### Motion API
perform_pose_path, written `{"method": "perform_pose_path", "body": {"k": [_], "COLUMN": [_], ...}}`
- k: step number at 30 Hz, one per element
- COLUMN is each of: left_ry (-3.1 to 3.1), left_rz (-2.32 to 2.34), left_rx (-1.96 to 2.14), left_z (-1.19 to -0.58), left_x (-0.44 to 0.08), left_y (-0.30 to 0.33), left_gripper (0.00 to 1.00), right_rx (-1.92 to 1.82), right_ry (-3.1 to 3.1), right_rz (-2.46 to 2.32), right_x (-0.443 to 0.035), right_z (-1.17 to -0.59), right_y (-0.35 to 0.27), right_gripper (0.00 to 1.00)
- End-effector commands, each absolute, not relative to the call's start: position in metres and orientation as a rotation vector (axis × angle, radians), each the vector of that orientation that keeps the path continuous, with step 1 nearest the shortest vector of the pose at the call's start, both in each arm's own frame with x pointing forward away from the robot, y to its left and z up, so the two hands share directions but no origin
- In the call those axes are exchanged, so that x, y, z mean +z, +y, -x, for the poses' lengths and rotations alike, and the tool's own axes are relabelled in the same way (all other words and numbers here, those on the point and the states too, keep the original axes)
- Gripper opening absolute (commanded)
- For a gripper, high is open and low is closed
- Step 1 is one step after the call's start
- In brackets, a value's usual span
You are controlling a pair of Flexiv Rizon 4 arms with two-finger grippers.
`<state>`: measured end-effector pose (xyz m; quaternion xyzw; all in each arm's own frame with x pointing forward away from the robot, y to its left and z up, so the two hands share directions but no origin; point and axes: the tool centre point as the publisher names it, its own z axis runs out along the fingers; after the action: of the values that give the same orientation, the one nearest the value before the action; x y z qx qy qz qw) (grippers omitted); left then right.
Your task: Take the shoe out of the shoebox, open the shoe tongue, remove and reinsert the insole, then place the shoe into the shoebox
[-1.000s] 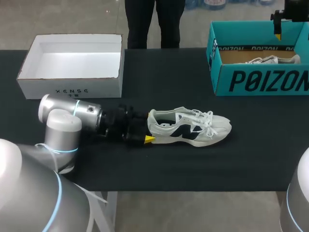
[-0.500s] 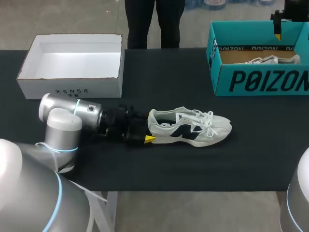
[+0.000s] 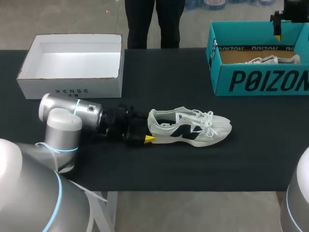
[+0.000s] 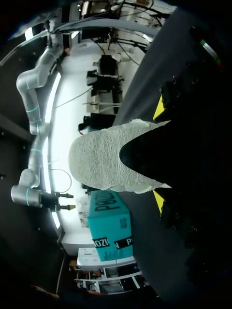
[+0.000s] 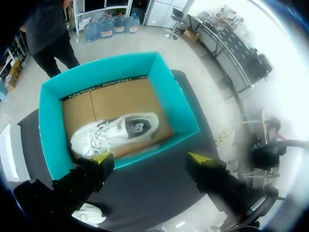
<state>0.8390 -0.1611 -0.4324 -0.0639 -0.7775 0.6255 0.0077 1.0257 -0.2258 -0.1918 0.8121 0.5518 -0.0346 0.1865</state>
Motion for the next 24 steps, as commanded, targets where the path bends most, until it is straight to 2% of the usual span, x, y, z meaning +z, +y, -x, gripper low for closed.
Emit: {"method": "perform_pose_path", "body": {"k": [1, 11, 24], "left_ry": [-2.431, -2.431, -2.431], "left_rz": [0.200, 0.200, 0.200], "left_rx": [1.953, 1.953, 1.953], "left_z": [-0.839, -0.839, -0.839], "left_x": [-0.435, -0.435, -0.435], "left_y": [-0.164, -0.164, -0.164], "left_gripper": [0.00, 0.00, 0.00], "right_rx": [-0.200, -0.296, -0.274], "right_ry": [1.533, 1.668, 1.789], "right_rz": [-2.267, -2.310, -2.282], "right_x": [-0.183, -0.205, -0.198], "right_z": [-1.010, -0.947, -0.910], "right_y": [-0.189, -0.109, -0.068], "right_gripper": [1.00, 1.00, 1.00]}}
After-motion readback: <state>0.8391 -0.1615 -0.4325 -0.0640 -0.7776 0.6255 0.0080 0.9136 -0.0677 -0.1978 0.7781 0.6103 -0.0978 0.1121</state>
